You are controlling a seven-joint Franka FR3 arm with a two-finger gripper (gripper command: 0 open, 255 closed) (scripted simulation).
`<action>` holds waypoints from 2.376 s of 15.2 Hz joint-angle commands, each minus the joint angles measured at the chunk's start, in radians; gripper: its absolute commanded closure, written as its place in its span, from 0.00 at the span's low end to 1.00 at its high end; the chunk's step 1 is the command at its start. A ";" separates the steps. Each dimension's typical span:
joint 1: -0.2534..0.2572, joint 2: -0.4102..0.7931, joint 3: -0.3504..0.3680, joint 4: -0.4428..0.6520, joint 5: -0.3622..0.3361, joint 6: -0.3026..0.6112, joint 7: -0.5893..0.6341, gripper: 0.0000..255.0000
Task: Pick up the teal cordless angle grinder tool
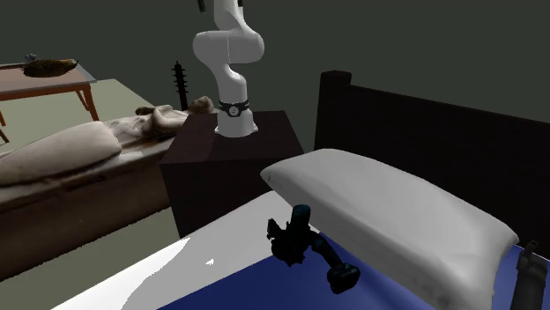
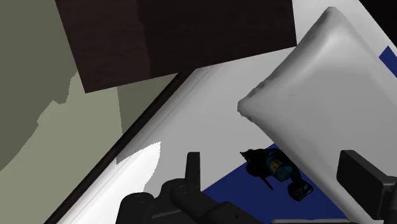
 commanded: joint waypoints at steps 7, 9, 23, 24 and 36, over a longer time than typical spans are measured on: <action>0.013 0.075 0.082 -0.117 0.028 0.219 0.073 0.00; 0.018 0.114 0.110 -0.144 0.035 0.293 0.098 0.00; 0.011 0.559 0.292 -0.158 -0.020 0.798 0.320 0.00; 0.008 0.599 0.302 -0.146 -0.037 0.829 0.343 0.00; 0.056 1.106 0.293 0.111 -0.380 1.058 0.692 0.00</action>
